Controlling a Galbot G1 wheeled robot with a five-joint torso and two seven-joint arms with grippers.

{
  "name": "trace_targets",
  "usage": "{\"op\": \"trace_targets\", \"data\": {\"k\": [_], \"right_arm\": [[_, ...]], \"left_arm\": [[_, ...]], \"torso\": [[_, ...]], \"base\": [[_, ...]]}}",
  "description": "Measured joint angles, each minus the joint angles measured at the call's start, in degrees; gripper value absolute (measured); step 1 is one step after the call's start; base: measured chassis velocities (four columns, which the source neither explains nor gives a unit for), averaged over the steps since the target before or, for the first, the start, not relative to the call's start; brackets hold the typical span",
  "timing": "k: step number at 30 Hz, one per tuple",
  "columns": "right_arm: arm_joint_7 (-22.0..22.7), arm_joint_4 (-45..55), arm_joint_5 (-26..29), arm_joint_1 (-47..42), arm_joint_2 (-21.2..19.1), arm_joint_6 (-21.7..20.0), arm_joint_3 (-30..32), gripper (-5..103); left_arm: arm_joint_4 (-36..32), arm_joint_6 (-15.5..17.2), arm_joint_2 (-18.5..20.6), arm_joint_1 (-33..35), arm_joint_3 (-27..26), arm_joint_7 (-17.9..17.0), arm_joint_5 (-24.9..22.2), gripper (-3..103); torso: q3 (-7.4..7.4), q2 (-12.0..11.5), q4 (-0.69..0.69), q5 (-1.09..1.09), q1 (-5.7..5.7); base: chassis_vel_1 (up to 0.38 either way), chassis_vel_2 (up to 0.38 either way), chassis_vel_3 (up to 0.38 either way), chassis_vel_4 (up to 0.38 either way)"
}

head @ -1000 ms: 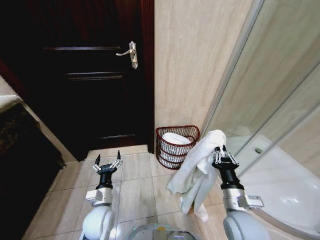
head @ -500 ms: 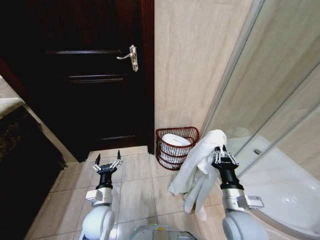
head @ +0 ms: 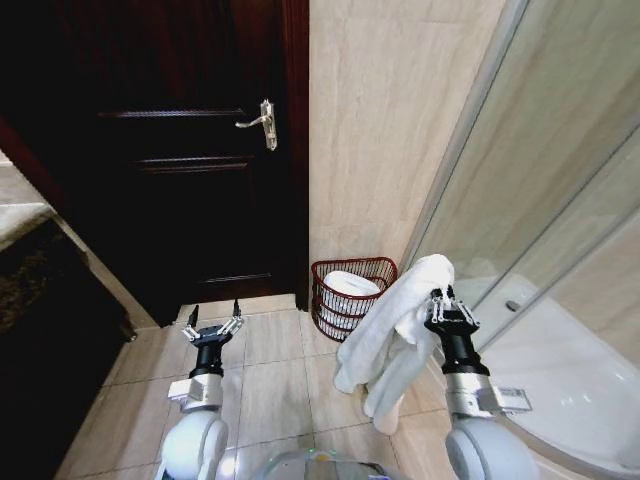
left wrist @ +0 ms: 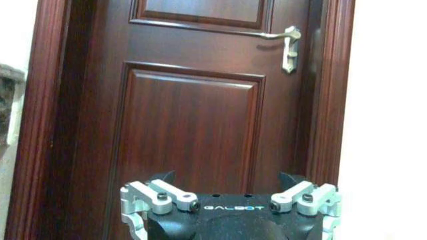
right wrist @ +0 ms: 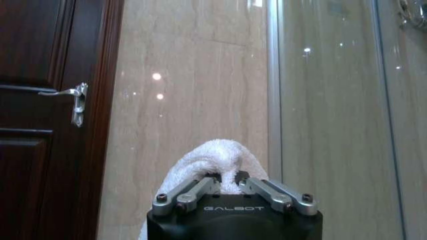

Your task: Discard the used towel into the hamper.

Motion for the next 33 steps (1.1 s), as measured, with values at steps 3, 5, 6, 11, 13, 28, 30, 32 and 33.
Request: {"op": "trace_targets", "data": {"k": [3,5,6,11,13,28,30,32,33], "right_arm": [[-0.02,0.0,-0.16,-0.04,0.16,0.01,-0.07,10],[-0.02,0.0,-0.29,-0.15,0.15,0.01,-0.2,10],[-0.02,0.0,-0.37,-0.21,0.14,0.01,-0.29,10],[-0.02,0.13,-0.73,-0.25,0.21,0.02,-0.46,10],[0.0,0.26,-0.74,-0.2,0.29,0.04,-0.4,10],[-0.01,1.05,-1.08,-0.66,0.69,0.48,-0.01,10],[-0.01,1.05,-1.04,-0.67,0.69,0.49,0.0,10],[-0.32,1.03,-0.13,-0.71,0.69,0.4,0.18,10],[-0.32,1.03,-0.13,-0.71,0.69,0.4,0.18,10]], "left_arm": [[-0.62,-0.12,0.05,0.02,-0.15,1.29,-0.24,100],[-0.63,-0.26,-0.06,0.02,-0.16,1.53,-0.3,100],[-0.62,-0.35,-0.16,0.02,-0.17,1.64,-0.33,100],[-0.02,-0.88,-0.51,0.04,-0.14,2.09,-0.43,100],[0.04,-0.93,-0.27,0.08,-0.12,2.15,-0.43,100],[0.07,-1.71,-0.06,0.35,-0.28,2.99,-0.49,100],[0.07,-1.99,-0.06,0.39,-0.27,2.99,-0.53,100],[-0.02,-2.99,-0.06,0.81,-0.21,3.61,-0.77,100],[-0.02,-2.99,-0.06,0.81,-0.21,3.61,-0.77,100]], "torso": [[0.68,1.12,0.0,0.0,0.43],[0.83,1.35,0.0,0.01,0.51],[0.94,1.51,0.0,0.0,0.56],[1.77,2.85,0.0,0.0,1.08],[2.19,3.52,0.0,0.0,1.33],[4.31,7.04,0.0,0.0,2.72],[4.42,7.21,0.0,0.0,2.78],[4.87,7.91,0.0,0.0,3.04],[4.87,7.91,0.0,0.0,3.04]], "base": [[0.0,0.0,0.0,0.0],[0.0,0.0,0.0,0.0],[0.0,0.0,0.0,0.0],[0.0,0.0,0.0,0.0],[0.0,0.0,0.0,0.0],[0.0,0.0,0.0,0.0],[0.0,0.0,0.0,0.0],[0.0,0.0,0.0,0.0],[0.0,0.0,0.0,0.0]]}}
